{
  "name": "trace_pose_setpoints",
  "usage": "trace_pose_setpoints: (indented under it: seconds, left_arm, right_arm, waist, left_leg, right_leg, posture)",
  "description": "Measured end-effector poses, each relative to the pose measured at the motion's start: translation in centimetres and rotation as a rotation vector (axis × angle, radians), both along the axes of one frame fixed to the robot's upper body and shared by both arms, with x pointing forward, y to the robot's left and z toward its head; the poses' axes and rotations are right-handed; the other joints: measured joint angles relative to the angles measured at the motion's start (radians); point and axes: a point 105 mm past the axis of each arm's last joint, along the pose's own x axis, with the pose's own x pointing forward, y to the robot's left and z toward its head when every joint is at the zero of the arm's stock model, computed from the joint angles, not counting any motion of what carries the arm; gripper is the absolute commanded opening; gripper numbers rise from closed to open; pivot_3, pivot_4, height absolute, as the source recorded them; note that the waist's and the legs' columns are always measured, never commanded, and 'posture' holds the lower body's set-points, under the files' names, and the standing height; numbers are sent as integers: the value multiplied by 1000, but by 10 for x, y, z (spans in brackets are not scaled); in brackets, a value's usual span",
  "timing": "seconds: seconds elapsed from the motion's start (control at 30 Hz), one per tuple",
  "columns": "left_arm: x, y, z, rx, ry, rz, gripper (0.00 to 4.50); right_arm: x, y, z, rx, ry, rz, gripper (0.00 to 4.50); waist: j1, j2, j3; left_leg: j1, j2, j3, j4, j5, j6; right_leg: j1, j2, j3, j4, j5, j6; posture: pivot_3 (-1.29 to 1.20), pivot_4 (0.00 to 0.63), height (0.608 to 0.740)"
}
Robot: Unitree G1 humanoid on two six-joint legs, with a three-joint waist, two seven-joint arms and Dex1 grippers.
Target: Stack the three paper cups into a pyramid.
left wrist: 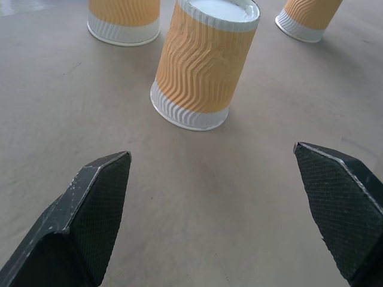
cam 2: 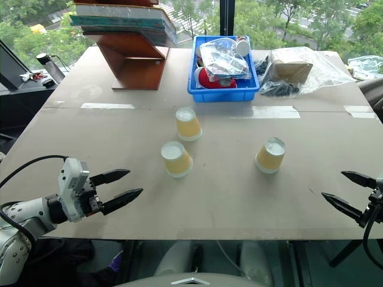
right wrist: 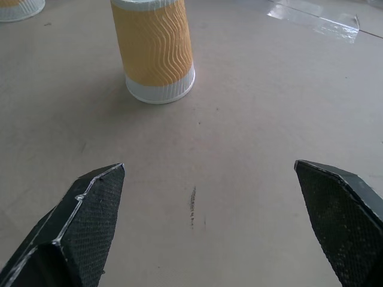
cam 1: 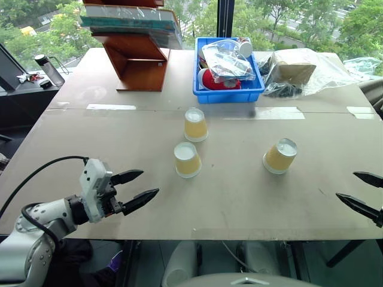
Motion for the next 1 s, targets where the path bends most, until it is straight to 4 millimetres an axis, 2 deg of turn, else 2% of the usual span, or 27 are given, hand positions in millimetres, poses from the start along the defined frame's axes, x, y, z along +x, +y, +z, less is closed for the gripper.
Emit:
trace_pose_setpoints:
  seconds: [0.07, 0.27, 0.47, 0.6, 0.73, 1.0]
  left_arm:
    - [0, 0, 0, -1, 1, 0, 4474]
    - [5, -7, 16, -100, -1, -36, 4474]
    - [11, -11, 29, -95, -54, -68, 4474]
    - [1, -19, 32, -57, -96, -163, 4474]
    - [-13, -26, 34, -77, -116, -274, 4474]
    - [-19, -26, 36, -77, -104, -320, 4474]
  right_arm:
    - [0, 0, 0, 0, -1, -1, 4500]
    - [17, 7, 4, 17, -55, -31, 4500]
    - [29, 13, 11, 25, -108, -65, 4500]
    - [30, 36, 12, 42, -116, -3, 4500]
    - [31, 61, -3, 93, -78, 31, 4500]
    - [56, 91, -7, 158, -105, 10, 4500]
  waist:
    - [0, 0, 0]
    - [0, 0, 0]
    - [0, 0, 0]
    - [-1, 0, 0]
    - [-2, 0, 0]
    - [-2, 0, 0]
  left_leg:
    - [0, 0, 0, 0, 0, 0]
    - [-1, 0, 0, 0, 0, 0]
    - [-1, 0, 0, 0, 0, 0]
    - [-2, 0, 1, 0, 0, -1]
    - [-2, 0, 1, 0, 0, -1]
    - [-2, 0, 1, 0, 0, -1]
  right_leg:
    - [0, 0, 0, 0, 0, 0]
    - [-1, 0, 0, 1, 0, 0]
    - [-2, 0, 0, 1, 0, 0]
    - [-3, 0, 1, 1, 0, 0]
    - [-3, 0, 1, 1, 0, 0]
    - [-4, 1, 2, 1, 0, 0]
  posture:
    - [0, 150, 740]
    - [0, 150, 740]
    - [0, 150, 740]
    - [0, 150, 740]
    - [0, 150, 740]
    - [0, 150, 740]
